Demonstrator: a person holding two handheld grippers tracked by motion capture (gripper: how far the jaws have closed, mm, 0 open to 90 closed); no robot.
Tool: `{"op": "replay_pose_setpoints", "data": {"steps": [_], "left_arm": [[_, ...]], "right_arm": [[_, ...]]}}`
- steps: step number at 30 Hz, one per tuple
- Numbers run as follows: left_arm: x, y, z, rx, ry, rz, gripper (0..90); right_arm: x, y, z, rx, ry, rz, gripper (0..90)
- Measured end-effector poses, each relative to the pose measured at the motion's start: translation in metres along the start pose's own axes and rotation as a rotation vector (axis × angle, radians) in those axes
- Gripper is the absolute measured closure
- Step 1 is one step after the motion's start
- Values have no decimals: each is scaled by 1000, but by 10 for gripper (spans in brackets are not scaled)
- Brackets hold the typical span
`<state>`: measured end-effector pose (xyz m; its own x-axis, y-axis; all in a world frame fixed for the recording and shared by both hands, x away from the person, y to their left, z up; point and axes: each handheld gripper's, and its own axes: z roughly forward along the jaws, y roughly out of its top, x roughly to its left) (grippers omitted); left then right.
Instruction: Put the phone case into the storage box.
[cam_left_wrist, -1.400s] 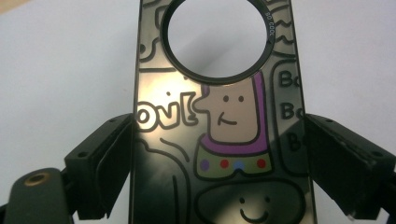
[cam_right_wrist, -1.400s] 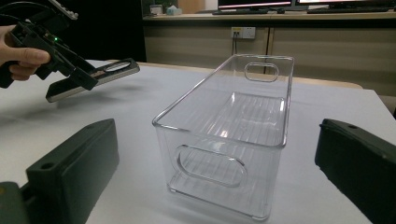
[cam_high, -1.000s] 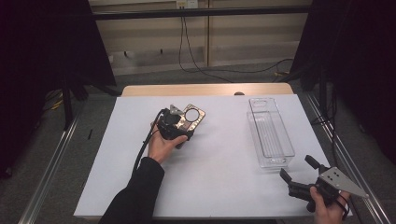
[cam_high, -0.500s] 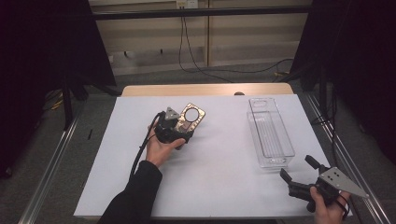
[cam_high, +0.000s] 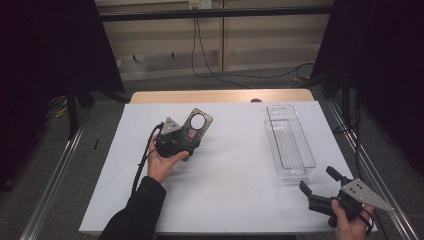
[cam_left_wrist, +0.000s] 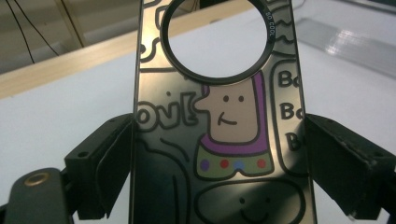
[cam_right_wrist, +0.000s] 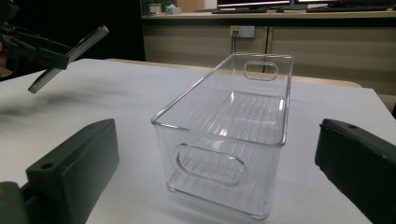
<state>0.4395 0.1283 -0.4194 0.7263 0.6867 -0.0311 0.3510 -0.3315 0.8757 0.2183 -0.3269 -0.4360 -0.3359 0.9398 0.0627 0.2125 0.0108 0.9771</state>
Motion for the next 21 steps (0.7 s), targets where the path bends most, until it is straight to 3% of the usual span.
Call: {"op": "replay_pose_setpoints", "data": {"steps": [3,9,14,17,21], "left_arm": [[3,1,-5,-28,-40,-23,123],[6,1,-15,-75,-59,-21,123],[5,-2,-20,-95,-79,9,123],[5,-2,-22,-122,-83,-11,123],[3,-3,-26,-130,-94,-6,123]], "right_arm": [[0,0,0,0,1,0,0],[-1,0,-1,-2,0,4,0],[0,0,-1,-1,1,2,0],[0,0,-1,-1,2,2,0],[0,0,-1,-2,6,7,0]]}}
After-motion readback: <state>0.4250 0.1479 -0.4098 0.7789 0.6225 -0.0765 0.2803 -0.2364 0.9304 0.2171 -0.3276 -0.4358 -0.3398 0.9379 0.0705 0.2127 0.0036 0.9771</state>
